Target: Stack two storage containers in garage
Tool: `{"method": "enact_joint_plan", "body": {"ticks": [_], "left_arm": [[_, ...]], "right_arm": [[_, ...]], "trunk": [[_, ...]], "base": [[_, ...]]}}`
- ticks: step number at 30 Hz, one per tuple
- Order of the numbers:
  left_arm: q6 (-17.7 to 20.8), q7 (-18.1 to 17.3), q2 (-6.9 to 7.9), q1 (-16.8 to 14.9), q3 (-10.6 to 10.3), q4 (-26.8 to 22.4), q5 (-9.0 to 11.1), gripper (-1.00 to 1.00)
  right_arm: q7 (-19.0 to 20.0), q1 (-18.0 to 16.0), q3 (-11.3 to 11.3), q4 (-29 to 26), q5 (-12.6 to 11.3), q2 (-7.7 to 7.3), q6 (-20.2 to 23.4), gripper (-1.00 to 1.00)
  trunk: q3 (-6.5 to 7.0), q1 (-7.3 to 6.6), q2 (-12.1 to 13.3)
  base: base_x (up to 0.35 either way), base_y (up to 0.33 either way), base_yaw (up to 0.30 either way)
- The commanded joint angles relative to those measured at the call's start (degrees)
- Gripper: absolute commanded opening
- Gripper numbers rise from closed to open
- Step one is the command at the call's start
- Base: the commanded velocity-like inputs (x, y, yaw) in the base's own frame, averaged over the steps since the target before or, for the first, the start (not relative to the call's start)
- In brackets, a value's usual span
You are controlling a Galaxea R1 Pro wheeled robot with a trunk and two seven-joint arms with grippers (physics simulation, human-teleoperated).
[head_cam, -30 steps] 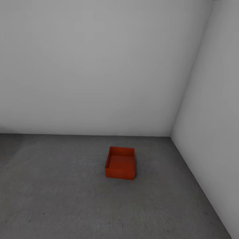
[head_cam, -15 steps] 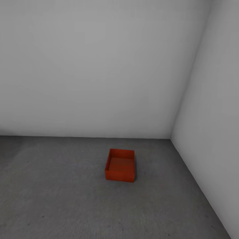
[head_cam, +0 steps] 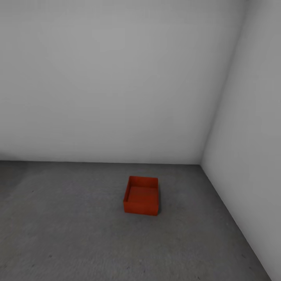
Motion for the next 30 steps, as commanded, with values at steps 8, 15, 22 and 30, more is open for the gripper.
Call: {"method": "enact_joint_plan", "body": {"ticks": [8, 15, 22, 30], "left_arm": [[0.1, -0.1, 0.0, 0.0, 0.1, 0.0, 0.0, 1.0], [0.1, -0.1, 0.01, 0.0, 0.1, 0.0, 0.0, 1.0], [-0.1, -0.2, 0.01, 0.0, 0.1, 0.0, -0.1, 1.0], [-0.2, -0.2, 0.01, 0.0, 0.1, 0.0, -0.1, 1.0]], "right_arm": [[0.0, 0.0, 0.5, 0.2, -0.5, 0.02, -0.2, 1.0], [0.0, 0.0, 0.5, 0.2, -0.5, 0.02, -0.3, 1.0], [0.0, 0.0, 0.5, 0.2, -0.5, 0.02, -0.2, 1.0], [0.0, 0.0, 0.5, 0.2, -0.6, 0.02, -0.2, 1.0]], "trunk": [[-0.06, 0.0, 0.0], [-0.06, 0.0, 0.0], [-0.06, 0.0, 0.0], [-0.06, 0.0, 0.0]], "base": [[0.0, 0.0, 0.0], [0.0, 0.0, 0.0], [0.0, 0.0, -0.07], [0.0, 0.0, -0.222]]}}
